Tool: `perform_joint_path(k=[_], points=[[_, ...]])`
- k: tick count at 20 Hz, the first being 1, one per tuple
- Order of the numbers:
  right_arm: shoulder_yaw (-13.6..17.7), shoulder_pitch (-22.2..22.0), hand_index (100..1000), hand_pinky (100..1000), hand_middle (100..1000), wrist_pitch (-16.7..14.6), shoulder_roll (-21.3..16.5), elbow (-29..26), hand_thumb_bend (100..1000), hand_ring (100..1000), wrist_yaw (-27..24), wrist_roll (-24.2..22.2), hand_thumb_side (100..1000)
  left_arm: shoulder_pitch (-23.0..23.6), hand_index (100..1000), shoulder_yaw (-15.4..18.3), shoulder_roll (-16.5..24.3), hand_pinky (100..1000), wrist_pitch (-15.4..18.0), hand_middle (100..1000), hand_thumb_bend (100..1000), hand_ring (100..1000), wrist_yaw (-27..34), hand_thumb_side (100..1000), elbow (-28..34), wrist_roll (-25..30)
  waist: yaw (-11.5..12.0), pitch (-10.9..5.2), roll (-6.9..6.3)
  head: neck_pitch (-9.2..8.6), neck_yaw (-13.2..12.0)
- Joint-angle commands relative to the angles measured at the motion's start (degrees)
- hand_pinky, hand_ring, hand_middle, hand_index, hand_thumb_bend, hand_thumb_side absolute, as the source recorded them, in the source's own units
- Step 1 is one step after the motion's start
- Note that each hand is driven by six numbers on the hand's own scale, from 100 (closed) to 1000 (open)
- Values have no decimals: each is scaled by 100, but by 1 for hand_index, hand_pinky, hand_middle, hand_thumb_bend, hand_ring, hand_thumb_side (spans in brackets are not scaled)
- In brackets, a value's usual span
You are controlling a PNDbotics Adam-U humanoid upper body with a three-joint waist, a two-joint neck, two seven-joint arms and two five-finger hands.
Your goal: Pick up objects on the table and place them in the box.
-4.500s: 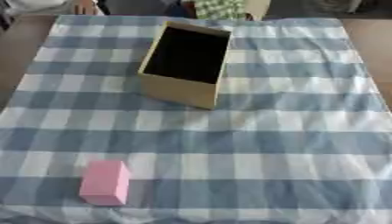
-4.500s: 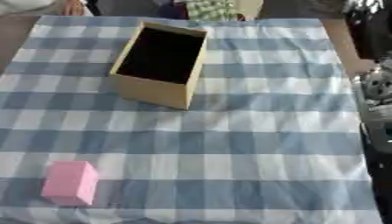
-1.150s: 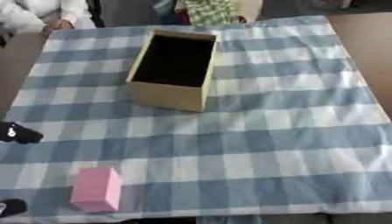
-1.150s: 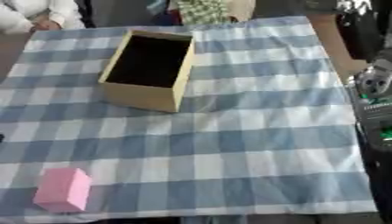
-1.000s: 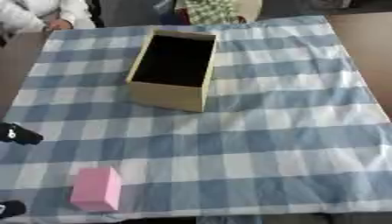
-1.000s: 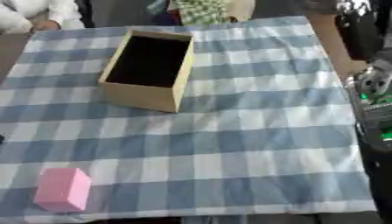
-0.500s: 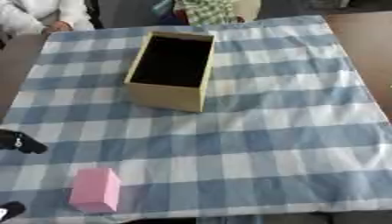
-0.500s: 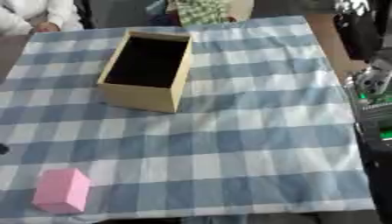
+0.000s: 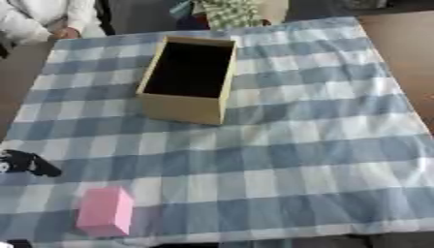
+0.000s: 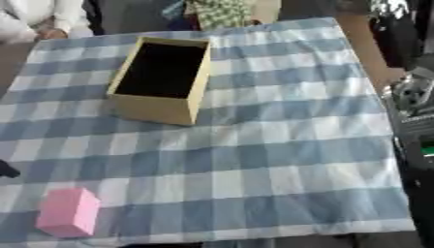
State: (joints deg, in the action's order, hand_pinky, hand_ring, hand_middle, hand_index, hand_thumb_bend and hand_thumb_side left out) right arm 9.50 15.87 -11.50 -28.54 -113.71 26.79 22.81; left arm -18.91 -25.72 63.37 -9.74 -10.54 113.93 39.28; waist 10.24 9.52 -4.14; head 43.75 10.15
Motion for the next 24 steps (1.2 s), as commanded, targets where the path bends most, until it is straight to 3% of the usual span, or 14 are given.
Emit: perform_joint_path(k=[1, 9, 16, 24], points=[[27, 59, 755, 851, 680, -3, -80, -88, 100, 680, -37, -11, 912, -127, 922, -50, 44, 939, -221, 834, 582, 892, -188, 307, 66, -47, -2, -83, -2, 37, -39], [26, 54, 754, 851, 679, 3, -48, -88, 100, 679, -57, -18, 912, -364, 909, -382, -287, 933, -592, 827, 564, 887, -497, 293, 66, 73, -34, -67, -22, 37, -52], [30, 48, 753, 851, 678, 6, -33, -88, 100, 679, -70, -18, 911, -418, 909, -553, -355, 943, -676, 837, 552, 896, -462, 288, 66, 352, -45, -47, -44, 37, -34], [40, 41, 752, 852, 677, 12, -3, -88, 100, 678, -85, -15, 910, -339, 911, -665, -450, 960, -792, 845, 557, 906, -993, 284, 66, 374, -57, -45, -43, 37, -42]])
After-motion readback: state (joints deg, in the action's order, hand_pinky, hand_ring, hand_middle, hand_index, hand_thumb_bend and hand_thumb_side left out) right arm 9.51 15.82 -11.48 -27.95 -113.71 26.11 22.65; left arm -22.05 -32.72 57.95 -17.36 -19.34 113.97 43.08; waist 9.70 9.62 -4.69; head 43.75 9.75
